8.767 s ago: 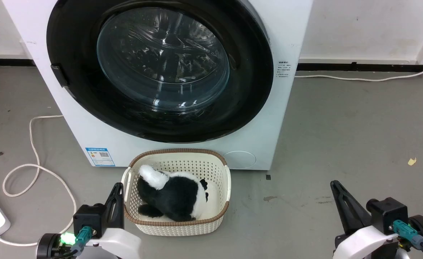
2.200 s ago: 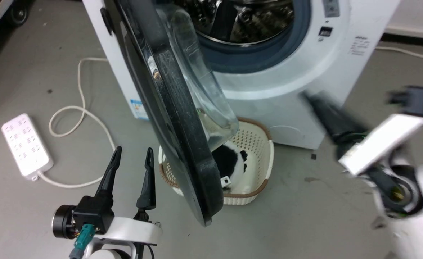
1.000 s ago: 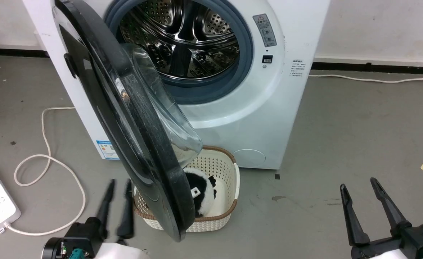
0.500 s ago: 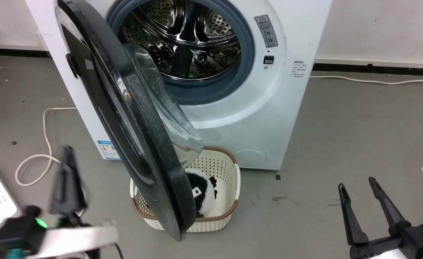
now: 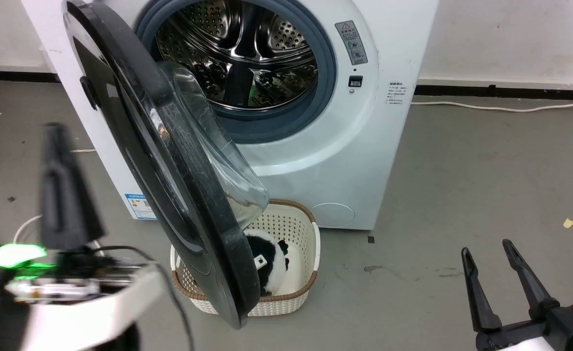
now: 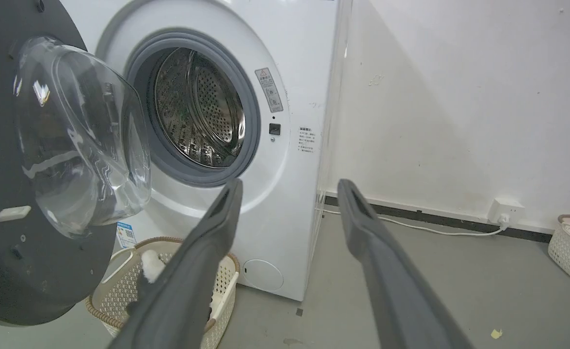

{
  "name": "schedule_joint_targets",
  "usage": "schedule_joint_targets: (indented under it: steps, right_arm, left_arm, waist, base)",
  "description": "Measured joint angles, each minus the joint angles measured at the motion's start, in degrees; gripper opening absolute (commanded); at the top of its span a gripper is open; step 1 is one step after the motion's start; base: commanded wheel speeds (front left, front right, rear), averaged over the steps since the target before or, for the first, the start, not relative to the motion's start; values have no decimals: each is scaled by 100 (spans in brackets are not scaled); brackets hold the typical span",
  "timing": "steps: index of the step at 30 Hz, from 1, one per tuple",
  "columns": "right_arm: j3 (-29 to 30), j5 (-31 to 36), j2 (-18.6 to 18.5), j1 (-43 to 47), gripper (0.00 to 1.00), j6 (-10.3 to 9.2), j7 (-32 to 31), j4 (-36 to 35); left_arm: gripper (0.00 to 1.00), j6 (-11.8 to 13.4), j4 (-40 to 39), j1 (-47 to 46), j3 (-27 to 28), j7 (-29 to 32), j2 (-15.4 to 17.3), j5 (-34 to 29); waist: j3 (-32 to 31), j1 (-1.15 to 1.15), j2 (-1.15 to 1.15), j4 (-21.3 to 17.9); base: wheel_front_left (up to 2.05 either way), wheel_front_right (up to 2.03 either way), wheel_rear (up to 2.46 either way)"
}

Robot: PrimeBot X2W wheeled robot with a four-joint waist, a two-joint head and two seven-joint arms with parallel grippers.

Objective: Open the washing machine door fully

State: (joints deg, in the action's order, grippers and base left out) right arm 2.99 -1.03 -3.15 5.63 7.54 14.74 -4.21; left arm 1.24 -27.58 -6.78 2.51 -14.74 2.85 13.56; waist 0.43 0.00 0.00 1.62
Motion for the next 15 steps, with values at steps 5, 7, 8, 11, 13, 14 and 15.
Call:
schedule_joint_targets:
  steps: [5, 7, 8, 11, 13, 14, 15]
  right_arm:
    - [2, -15, 0, 0, 100, 0, 0, 0]
    - [7, -15, 0, 0, 100, 0, 0, 0]
    - [10, -21, 0, 0, 100, 0, 0, 3]
    - [2, -65, 0, -2, 100, 0, 0, 18]
    - [-11, -96, 0, -4, 100, 0, 0, 22]
    - [-18, -109, 0, -5, 100, 0, 0, 30]
    - [-22, -109, 0, -5, 100, 0, 0, 37]
  left_arm:
    - [0, -152, -41, 1, -660, 332, 0, -285]
    - [0, -227, -26, 3, -972, 471, 0, -359]
    - [0, -286, 7, 5, -1128, 541, 1, -409]
    - [0, -379, 199, 46, -1534, 690, -2, -492]
    - [0, -422, 383, 71, -1789, 802, 0, -506]
    - [0, -446, 491, 76, -1898, 856, 0, -531]
    - [0, -446, 608, 84, -2009, 943, -1, -549]
  waist:
    - [41, 0, 0, -1]
    - [65, 1, 0, 3]
    - [79, 0, 0, 3]
    - [137, 0, 0, -3]
    - [188, 1, 0, -7]
    - [210, 1, 0, -7]
    - [232, 1, 0, -7]
  base:
    - [0, 0, 0]
    - [0, 0, 0]
    - [0, 0, 0]
    - [0, 0, 0]
    - [0, 0, 0]
    - [0, 0, 0]
    - [0, 0, 0]
